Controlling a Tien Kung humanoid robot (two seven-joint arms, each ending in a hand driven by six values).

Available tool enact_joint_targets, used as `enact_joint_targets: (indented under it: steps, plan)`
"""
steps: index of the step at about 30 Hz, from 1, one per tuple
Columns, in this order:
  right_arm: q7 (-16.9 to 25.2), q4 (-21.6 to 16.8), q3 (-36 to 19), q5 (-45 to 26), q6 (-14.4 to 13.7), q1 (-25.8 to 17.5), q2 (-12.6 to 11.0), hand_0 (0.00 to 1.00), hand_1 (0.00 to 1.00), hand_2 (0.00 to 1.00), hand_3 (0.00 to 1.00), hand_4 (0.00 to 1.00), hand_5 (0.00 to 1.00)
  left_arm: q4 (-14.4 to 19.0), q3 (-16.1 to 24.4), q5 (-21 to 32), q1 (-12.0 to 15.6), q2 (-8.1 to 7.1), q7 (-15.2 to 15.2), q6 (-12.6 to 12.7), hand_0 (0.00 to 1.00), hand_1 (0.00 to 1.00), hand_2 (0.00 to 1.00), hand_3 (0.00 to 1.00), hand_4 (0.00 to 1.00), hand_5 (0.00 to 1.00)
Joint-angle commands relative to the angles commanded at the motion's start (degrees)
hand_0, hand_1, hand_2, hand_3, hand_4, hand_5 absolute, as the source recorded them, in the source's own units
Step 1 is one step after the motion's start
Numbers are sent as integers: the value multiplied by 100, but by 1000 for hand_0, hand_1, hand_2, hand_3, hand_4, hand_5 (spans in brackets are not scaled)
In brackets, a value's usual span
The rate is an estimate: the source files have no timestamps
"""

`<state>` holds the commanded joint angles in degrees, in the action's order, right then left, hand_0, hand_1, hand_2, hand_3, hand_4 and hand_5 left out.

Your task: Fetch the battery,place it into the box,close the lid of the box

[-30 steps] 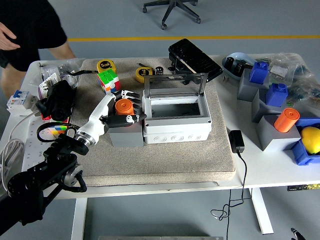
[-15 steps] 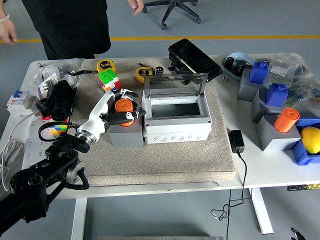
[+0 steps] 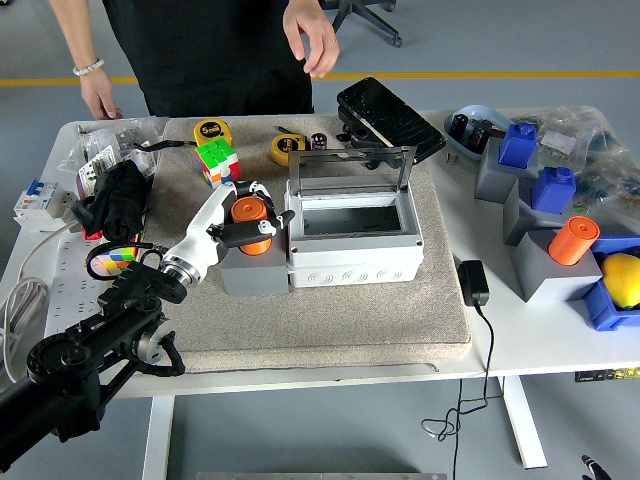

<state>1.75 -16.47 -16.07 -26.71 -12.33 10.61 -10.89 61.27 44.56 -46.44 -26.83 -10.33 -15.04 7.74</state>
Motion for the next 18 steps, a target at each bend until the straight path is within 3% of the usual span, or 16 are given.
enact_joint_targets:
  steps: [7,14,18]
  plan:
    - [1,3,5,-1,9,-1,-2,665,640,649,540,886,444,133,55,-49,-1,-1,-12,2,212,184,150,141,110,2]
    - [3,4,6,-1,5,-5,-4,665,640,649,540,886,444,374,140,-480,-82,-87,-39,108,213,174,145,139,77,2]
    - [2,5,0,4,0,-2,-10,665,640,648,540,886,443,749,116,-731,-182,-163,-9,406,215,170,143,138,64,2]
